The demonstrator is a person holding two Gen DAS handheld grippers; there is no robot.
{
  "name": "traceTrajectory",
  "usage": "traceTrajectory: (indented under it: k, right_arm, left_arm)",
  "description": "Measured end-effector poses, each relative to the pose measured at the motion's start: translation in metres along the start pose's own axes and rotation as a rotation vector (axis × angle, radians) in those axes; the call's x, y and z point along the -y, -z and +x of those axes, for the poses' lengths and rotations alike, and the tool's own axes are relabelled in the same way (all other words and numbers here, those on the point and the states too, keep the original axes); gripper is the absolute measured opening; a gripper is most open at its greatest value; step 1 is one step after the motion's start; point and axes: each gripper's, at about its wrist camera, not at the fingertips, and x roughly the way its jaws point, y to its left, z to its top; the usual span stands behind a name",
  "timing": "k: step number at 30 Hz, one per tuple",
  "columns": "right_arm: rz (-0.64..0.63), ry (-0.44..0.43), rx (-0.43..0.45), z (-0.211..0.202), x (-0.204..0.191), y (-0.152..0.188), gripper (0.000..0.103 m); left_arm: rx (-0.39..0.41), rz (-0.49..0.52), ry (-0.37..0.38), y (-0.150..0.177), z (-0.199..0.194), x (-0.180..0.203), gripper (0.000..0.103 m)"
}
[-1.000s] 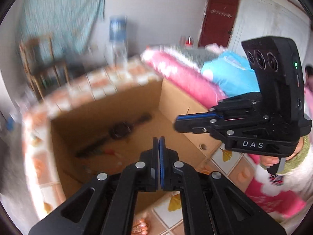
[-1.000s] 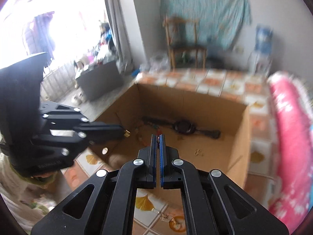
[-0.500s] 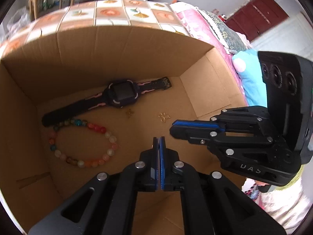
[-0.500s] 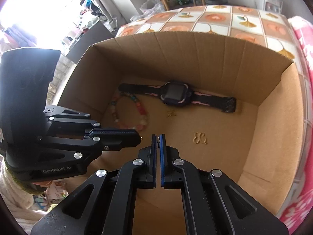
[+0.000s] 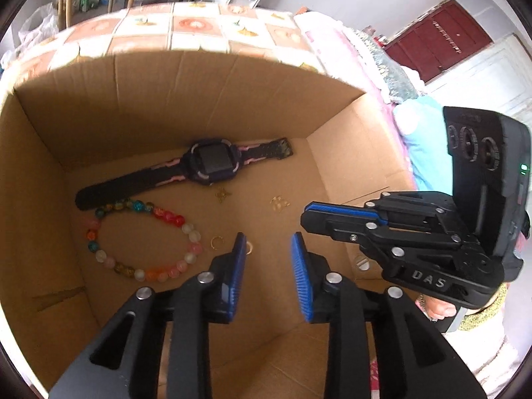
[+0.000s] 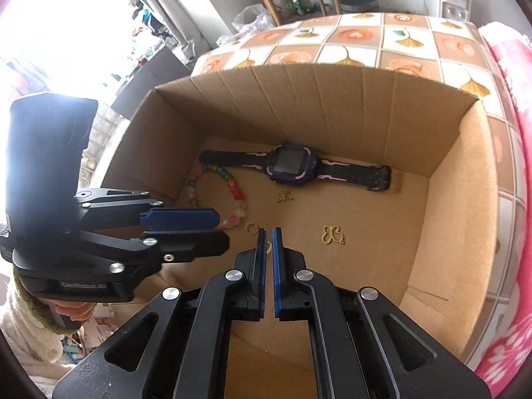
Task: Organize jewelry
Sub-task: 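Lower both grippers into the box and open them, then withdraw both open tools back toward the remaining gold dangling earring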
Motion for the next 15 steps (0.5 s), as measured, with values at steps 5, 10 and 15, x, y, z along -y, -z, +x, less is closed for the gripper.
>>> traceTrajectory:
  k: [5,10,15]
  right_arm:
    - [-0.015,0.005,0.088,-0.028,-0.009,0.008,0.013]
    - [-0.037,-0.019,0.231,-0.079,-0.025,0.035,0.029]
    - [-0.075,-0.06,0.385,-0.136,-0.042,0.084,0.049]
  left_arm:
    - [0.085,0.053,-0.013,0.007,-0.03,0.014,0.047]
    - [0.182,0.097,-0.005,0.035,-0.071,0.033,0.062]
    - [0.286,0.196,-0.015,0.09,-0.113,0.053,0.084]
